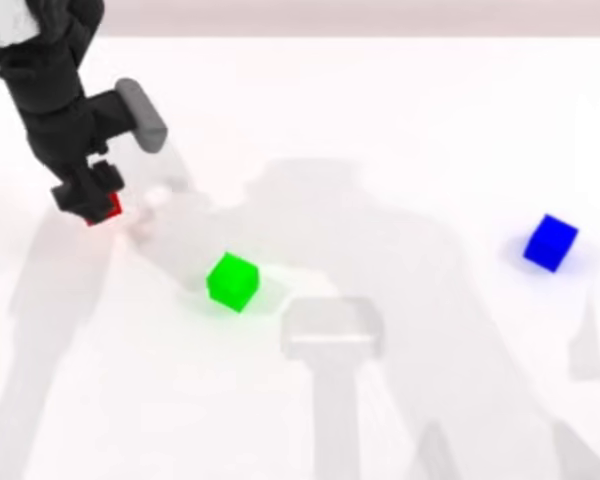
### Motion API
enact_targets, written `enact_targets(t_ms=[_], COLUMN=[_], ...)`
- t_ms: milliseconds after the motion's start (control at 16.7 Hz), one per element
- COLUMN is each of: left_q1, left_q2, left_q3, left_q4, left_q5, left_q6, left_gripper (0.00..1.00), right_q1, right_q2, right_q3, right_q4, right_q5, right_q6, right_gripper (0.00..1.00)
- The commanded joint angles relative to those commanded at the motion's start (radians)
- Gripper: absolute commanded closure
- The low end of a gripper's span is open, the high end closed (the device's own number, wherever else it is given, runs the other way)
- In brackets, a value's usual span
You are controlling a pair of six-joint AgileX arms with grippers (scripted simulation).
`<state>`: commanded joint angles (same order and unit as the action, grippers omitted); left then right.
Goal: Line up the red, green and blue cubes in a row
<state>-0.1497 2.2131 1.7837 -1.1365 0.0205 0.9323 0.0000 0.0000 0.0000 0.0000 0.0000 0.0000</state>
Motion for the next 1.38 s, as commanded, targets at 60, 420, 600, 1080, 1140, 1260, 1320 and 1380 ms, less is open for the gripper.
enact_targets(t_ms=[60, 420, 600, 1080, 1140, 1260, 1320, 1380], left_q1=[0.002, -0.004, -0.07, -0.447, -0.484, -0.525, -0.53, -0.53], left_q2=[-0.01, -0.02, -0.077, -0.379, -0.409, -0.446, -0.45, -0.45], left_q3=[0.02, 0.035, -0.03, -0.405, -0.441, -0.482, -0.487, -0.487], left_q4=[-0.028, -0.05, -0.037, 0.024, 0.03, 0.038, 0.039, 0.039], left_q5=[0.0, -0.001, -0.002, -0.007, -0.007, -0.008, -0.008, -0.008], left_q6=[0.0, 0.0, -0.002, -0.019, -0.021, -0.022, -0.022, -0.022], left_gripper=[1.0, 1.0, 1.0, 1.0, 1.0, 1.0, 1.0, 1.0], right_q1=[0.0, 0.0, 0.0, 0.0, 0.0, 0.0, 0.0, 0.0], right_q2=[0.0, 0.0, 0.0, 0.0, 0.0, 0.0, 0.0, 0.0], right_q3=[0.0, 0.0, 0.0, 0.0, 0.0, 0.0, 0.0, 0.0], right_q4=[0.0, 0.0, 0.0, 0.0, 0.0, 0.0, 0.0, 0.0], right_q5=[0.0, 0.0, 0.0, 0.0, 0.0, 0.0, 0.0, 0.0], right_q6=[0.0, 0.0, 0.0, 0.0, 0.0, 0.0, 0.0, 0.0], right_gripper=[0.0, 0.0, 0.0, 0.0, 0.0, 0.0, 0.0, 0.0])
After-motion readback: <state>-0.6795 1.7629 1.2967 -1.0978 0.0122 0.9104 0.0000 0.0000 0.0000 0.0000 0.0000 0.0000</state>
